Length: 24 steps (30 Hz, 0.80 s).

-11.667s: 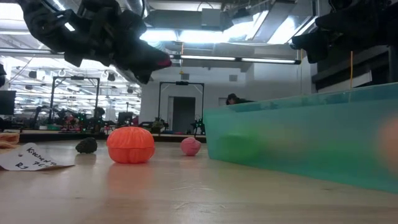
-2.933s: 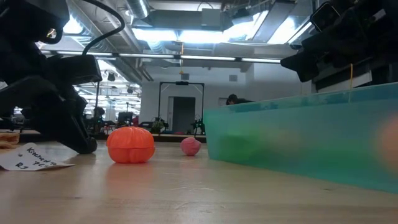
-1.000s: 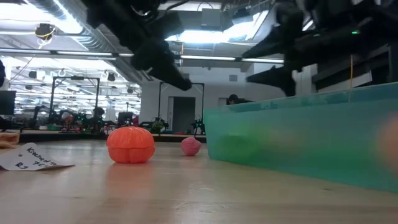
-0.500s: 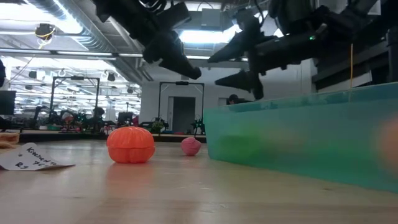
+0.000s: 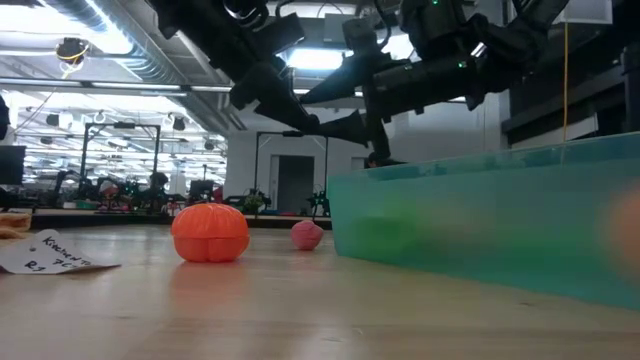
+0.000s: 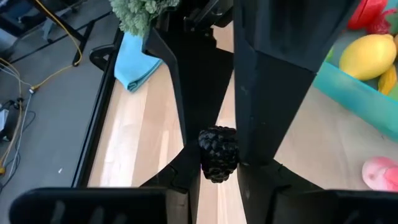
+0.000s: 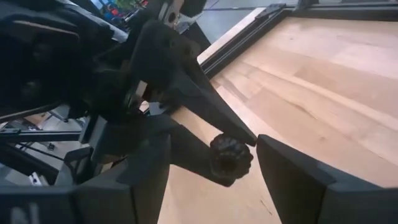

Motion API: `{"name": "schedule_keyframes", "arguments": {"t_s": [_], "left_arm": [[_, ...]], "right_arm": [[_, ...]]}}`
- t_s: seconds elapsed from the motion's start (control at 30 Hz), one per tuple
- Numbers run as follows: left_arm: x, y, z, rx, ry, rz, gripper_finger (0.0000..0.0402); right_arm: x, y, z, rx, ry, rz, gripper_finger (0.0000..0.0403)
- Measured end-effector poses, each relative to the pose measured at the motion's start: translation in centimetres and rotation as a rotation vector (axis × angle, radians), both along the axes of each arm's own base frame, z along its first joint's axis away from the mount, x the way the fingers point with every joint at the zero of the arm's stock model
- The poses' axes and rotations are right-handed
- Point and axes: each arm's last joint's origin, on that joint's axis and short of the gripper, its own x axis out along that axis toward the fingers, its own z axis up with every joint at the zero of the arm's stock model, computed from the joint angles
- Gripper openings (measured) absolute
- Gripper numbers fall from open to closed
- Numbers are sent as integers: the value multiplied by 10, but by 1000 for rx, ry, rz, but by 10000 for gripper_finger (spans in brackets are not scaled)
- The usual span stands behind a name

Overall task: Pick and placing Produce into tupperware
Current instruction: Put the blackberry into the green bin

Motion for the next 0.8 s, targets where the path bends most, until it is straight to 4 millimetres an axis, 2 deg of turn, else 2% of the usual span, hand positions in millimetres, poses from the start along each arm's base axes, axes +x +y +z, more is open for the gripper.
{"name": "schedule_keyframes", "arguments": {"t_s": [0.8], "left_arm": [[-1,2,-1,12,25,-4,74]], "right_arm": [[0,1,-3,58,14,17,227]]}}
